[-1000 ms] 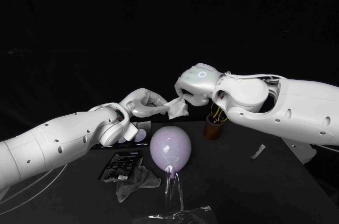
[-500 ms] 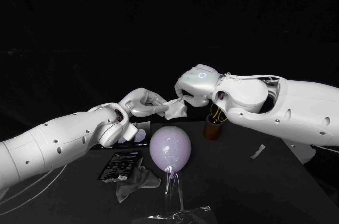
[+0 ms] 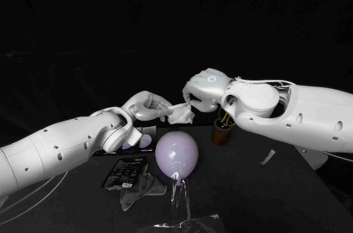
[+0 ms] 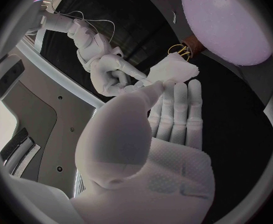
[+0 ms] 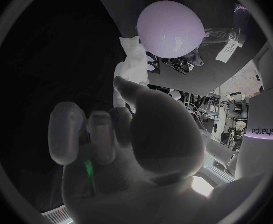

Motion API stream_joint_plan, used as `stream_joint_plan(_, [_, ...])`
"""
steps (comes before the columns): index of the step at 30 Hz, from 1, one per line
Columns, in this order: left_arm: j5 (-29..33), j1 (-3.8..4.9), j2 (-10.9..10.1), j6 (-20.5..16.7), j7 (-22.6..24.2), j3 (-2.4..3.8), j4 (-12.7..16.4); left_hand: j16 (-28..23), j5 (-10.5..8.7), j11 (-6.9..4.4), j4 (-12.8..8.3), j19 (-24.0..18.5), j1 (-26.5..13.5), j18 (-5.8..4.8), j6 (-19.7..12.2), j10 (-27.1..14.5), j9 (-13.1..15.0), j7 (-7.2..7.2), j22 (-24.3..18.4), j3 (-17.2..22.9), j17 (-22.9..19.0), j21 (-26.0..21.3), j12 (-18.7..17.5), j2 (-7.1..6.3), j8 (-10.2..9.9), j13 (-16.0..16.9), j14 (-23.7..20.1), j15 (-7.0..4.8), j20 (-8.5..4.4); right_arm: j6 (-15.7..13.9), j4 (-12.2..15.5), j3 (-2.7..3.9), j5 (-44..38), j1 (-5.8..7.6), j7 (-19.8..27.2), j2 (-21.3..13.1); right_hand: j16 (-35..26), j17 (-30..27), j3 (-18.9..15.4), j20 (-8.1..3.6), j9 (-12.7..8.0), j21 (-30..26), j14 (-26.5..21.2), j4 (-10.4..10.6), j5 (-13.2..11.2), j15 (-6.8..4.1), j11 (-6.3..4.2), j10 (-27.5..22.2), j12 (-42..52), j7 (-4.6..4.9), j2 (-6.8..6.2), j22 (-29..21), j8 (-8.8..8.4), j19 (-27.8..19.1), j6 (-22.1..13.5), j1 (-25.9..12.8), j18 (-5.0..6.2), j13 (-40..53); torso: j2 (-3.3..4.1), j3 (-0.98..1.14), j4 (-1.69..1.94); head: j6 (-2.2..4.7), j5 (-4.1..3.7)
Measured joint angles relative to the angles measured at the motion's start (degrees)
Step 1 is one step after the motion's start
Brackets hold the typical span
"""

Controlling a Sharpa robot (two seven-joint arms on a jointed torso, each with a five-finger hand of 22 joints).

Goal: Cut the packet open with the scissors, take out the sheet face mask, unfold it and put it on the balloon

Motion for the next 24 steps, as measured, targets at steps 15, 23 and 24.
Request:
stream_joint_plan(15, [-0.12,0.03,0.02,-0.28,-0.83,0.03,-0.21,0.79,-0.04,1.46,-0.25,-4.39,0.08,-0.03,-1.14,-1.66,-1.12,1.26,6.52,2.76,0.33,7.19,1.94,-1.14,-3.47,1.64,-0.25,0.25,0.21,-2.80,0.68,-0.04,4.26,-0.10,-0.77,-0.83,-0.04,-0.04,-0.01,-0.16,0.00,0.27,-0.01,-0.01,-0.01,0.01,-0.01,-0.02,0.24,0.05,0.00,-0.01,0.20,0.15,0.02,0.00,0.00,-0.01,0.00,-0.01,0.01,-0.11,-0.03])
stream_joint_plan(23, [-0.13,0.01,0.04,-0.53,-1.17,0.01,-0.26,1.12,-0.22,1.67,-1.02,-4.59,-0.14,-0.04,-1.56,-1.87,-1.40,1.68,7.20,3.85,0.46,7.94,2.48,-1.36,-4.24,2.08,-0.54,0.54,0.42,-3.06,0.74,-0.04,10.51,-0.09,-0.91,-0.84,-0.17,-0.02,-0.01,-0.14,0.00,0.17,-0.01,-0.01,-0.02,0.01,-0.09,-0.09,0.22,0.07,0.00,-0.04,0.19,0.13,0.01,0.00,0.00,0.02,-0.01,-0.03,0.01,-0.12,-0.01])
stream_joint_plan(24, [-0.12,0.01,0.04,-0.55,-1.20,0.01,-0.26,1.12,-0.23,1.67,-1.02,-4.59,-0.14,-0.04,-1.56,-1.87,-1.46,1.69,7.26,3.85,0.46,7.95,2.64,-1.36,-4.53,2.08,-0.54,0.54,0.42,-3.06,0.73,-0.04,11.12,-0.09,-0.93,-0.83,-0.20,0.00,-0.01,-0.14,0.00,0.02,-0.01,-0.01,-0.02,0.01,-0.09,-0.09,0.22,0.07,0.00,-0.04,0.19,0.13,0.01,0.00,0.00,0.02,-0.01,-0.03,0.01,-0.12,-0.01])
